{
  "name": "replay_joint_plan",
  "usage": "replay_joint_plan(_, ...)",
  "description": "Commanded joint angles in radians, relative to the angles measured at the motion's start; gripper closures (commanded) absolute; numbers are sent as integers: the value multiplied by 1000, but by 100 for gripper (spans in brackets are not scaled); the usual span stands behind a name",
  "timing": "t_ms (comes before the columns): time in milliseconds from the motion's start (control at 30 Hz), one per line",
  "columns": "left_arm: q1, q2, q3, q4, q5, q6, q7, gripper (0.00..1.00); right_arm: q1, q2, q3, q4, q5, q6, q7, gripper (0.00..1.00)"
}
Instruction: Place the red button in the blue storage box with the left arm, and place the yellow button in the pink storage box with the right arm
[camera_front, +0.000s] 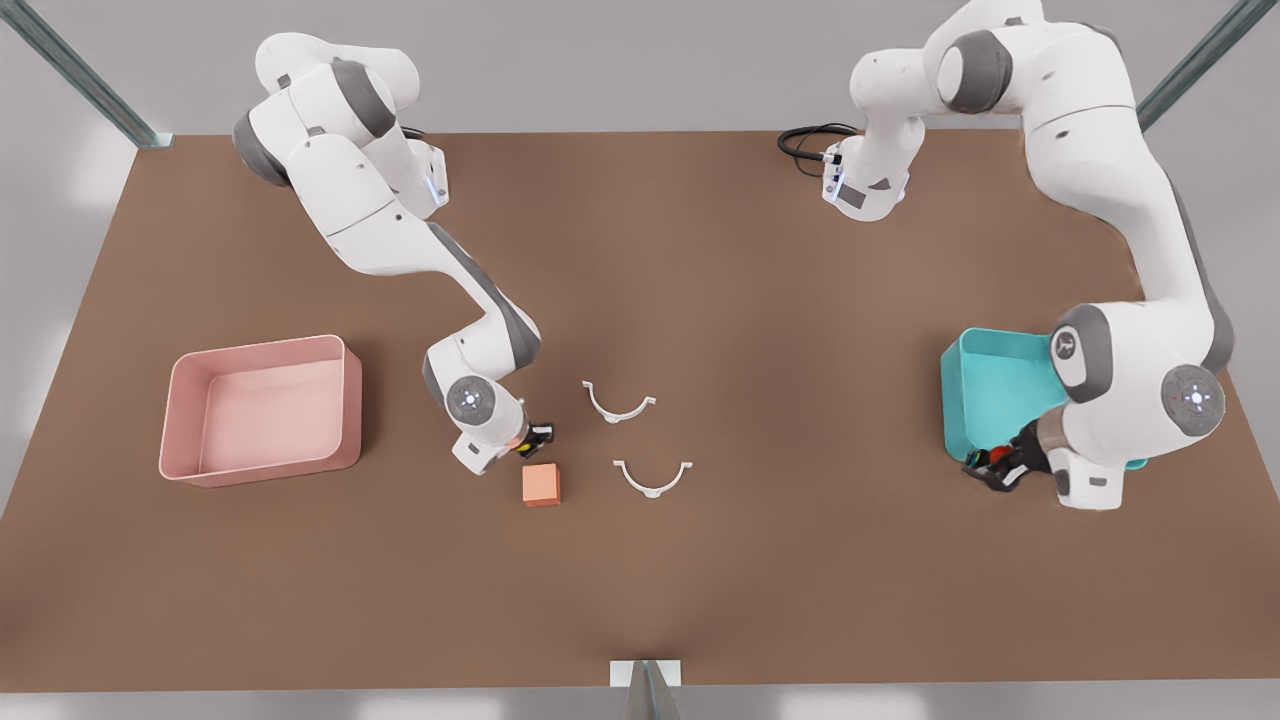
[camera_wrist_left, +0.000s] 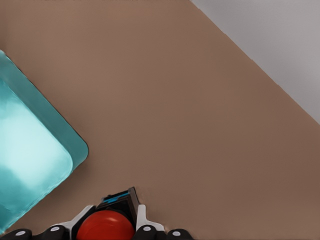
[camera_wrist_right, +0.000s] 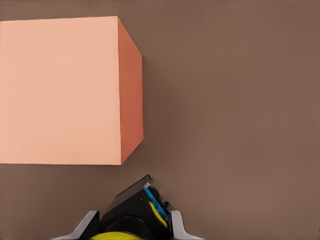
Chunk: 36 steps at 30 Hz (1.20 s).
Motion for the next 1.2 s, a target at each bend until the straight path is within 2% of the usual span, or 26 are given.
replay_joint_plan(0,56,-21,0,-8,60,-308,805,51,0,-3,0,0,1,9,16,41)
replay_joint_plan(67,104,-81,0,-103,60,-254,894,51,0,-1,0,-1,1,9,16,43)
replay_joint_plan(100,108,-148,0,-234,60,-144,912,51,0,-1,0,-1,1,9,16,47)
replay_joint_plan(133,123,-167,0,-273,60,-121,954,51,0,-6,0,-1,1,8,16,49)
replay_joint_plan(233,123,-218,0,-454,60,66,961,51,-15,-118,0,-41,1,-12,7,49)
replay_joint_plan(333,128,-193,3,-509,60,140,963,51,-72,-179,0,-43,1,-64,-108,49)
replay_joint_plan(367,173,-193,6,-514,60,151,1021,51,-97,-202,0,-39,1,-89,-155,48)
replay_joint_plan(500,225,-141,6,-514,59,169,1096,51,-218,-285,0,-39,3,-219,-358,48)
replay_joint_plan(633,248,-78,6,-511,56,197,1093,49,-365,-294,-3,-30,1,-230,-594,48)
replay_joint_plan(733,251,-49,6,-503,54,215,1095,42,-452,-305,-9,-1,1,-325,-721,48)
replay_joint_plan(833,249,-5,6,-503,54,255,1095,40,-508,-425,0,-124,3,-336,-775,48)
replay_joint_plan(867,249,-5,6,-503,54,255,1095,4,-528,-460,0,-191,3,-310,-777,48)
replay_joint_plan(900,249,-5,6,-503,54,252,1093,0,-554,-465,0,-217,3,-293,-794,48)
replay_joint_plan(967,242,-32,3,-487,54,223,1083,0,-600,-478,0,-257,3,-272,-832,45)
replay_joint_plan(1000,234,-80,0,-444,54,154,1073,0,-641,-475,0,-276,4,-239,-881,45)
replay_joint_plan(1100,88,-118,0,-141,57,-122,750,0,-701,-439,-1,-323,4,-169,-932,45)
replay_joint_plan(1167,56,-184,-14,-52,59,-145,747,0,-719,-385,0,-319,4,-149,-932,41)
